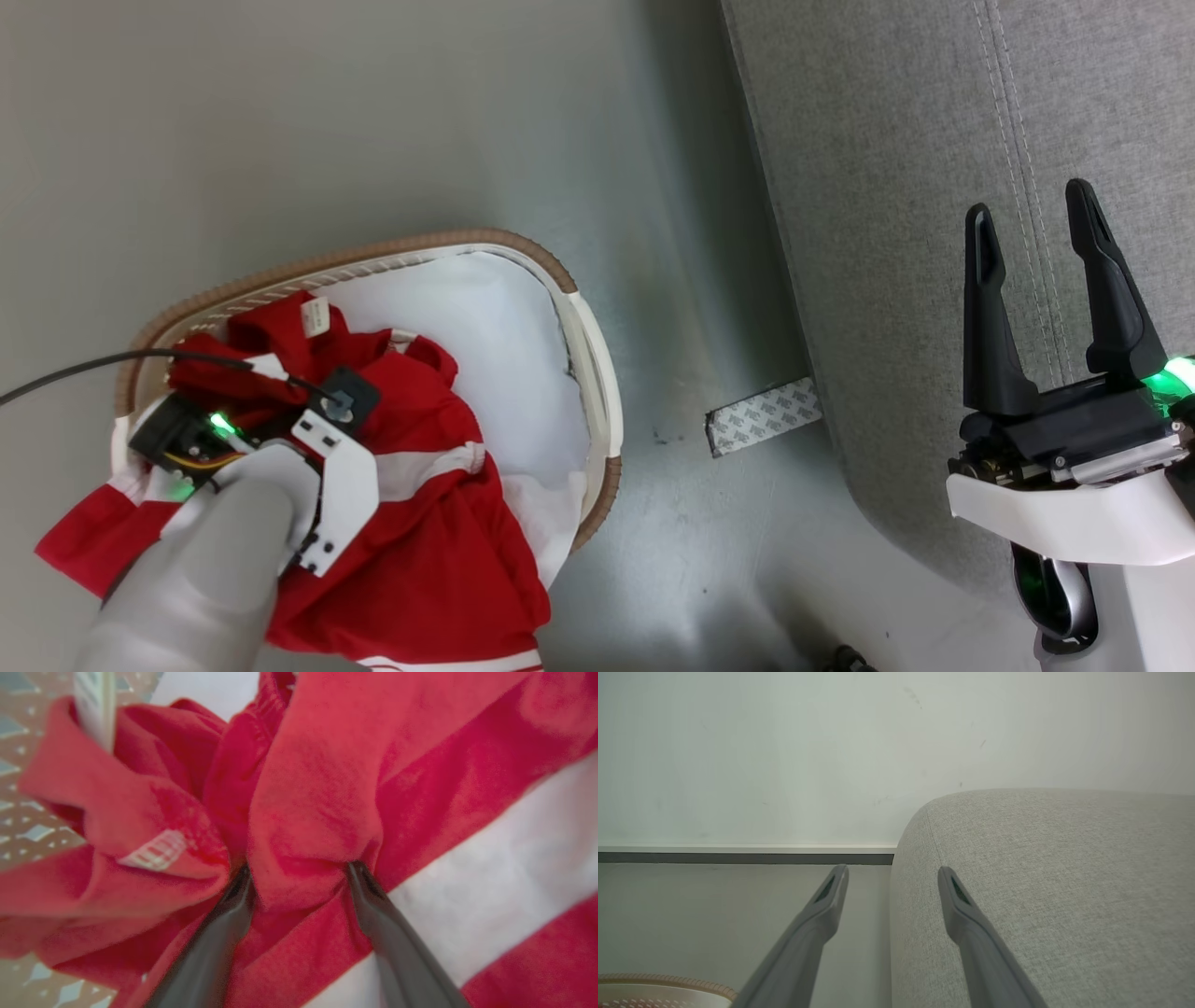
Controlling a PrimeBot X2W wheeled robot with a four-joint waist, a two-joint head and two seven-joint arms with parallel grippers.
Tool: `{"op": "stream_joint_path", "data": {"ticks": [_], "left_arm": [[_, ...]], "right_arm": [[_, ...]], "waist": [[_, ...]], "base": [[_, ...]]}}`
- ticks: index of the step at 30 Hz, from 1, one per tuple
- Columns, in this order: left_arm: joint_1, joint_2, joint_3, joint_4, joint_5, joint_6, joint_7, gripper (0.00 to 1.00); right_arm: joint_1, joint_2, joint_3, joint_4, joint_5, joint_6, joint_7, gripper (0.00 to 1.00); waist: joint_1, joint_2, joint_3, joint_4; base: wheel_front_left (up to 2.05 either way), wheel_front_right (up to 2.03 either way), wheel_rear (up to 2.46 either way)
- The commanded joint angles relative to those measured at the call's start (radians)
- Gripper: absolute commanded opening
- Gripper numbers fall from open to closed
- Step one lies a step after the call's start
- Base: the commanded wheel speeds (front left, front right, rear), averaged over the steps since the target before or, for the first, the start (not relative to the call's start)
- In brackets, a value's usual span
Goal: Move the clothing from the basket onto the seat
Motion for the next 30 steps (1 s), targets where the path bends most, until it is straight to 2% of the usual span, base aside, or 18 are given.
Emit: {"op": "stream_joint_path", "data": {"ticks": [1,2,9,12,16,23,30], "left_arm": [[-0.008,-0.009,-0.004,0.014,-0.008,-0.002,-0.012,0.05],[-0.007,-0.016,-0.006,0.02,-0.012,-0.003,-0.022,0.0],[0.021,-0.085,0.019,0.01,-0.072,0.009,-0.124,0.0],[0.074,-0.141,0.033,-0.015,-0.12,0.003,-0.196,0.0],[0.132,-0.173,0.039,-0.06,-0.165,-0.004,-0.254,0.0],[0.241,-0.203,0.057,-0.198,-0.236,-0.002,-0.299,0.0],[0.361,-0.206,0.096,-0.429,-0.31,0.02,-0.276,0.0]], "right_arm": [[0.007,0.001,-0.005,0.008,-0.003,-0.002,0.001,1.0],[0.008,0.001,-0.005,0.013,-0.008,-0.002,0.0,1.0],[0.027,0.0,-0.02,0.044,-0.022,-0.002,0.001,1.0],[0.066,0.0,-0.043,0.075,-0.03,-0.002,0.0,1.0],[0.122,0.0,-0.058,0.103,-0.044,-0.002,0.001,1.0],[0.242,0.0,-0.084,0.144,-0.06,-0.002,0.001,1.0],[0.344,0.0,-0.089,0.168,-0.074,-0.002,0.0,1.0]], "waist": [[-0.0002,0.0,-0.01,0.006],[-0.0002,0.0,-0.017,0.01],[-0.0002,0.0,-0.119,0.057],[-0.0002,0.0,-0.242,0.102],[-0.0002,0.0,-0.373,0.148],[-0.0002,0.0,-0.577,0.213],[-0.0002,0.0,-0.735,0.247]], "base": [[0.0,0.0,0.0],[0.0,0.0,0.0],[0.0,0.0,0.0],[0.0,0.0,0.0],[0.0,0.0,0.0],[0.0,0.0,0.0],[0.0,0.0,0.0]]}}
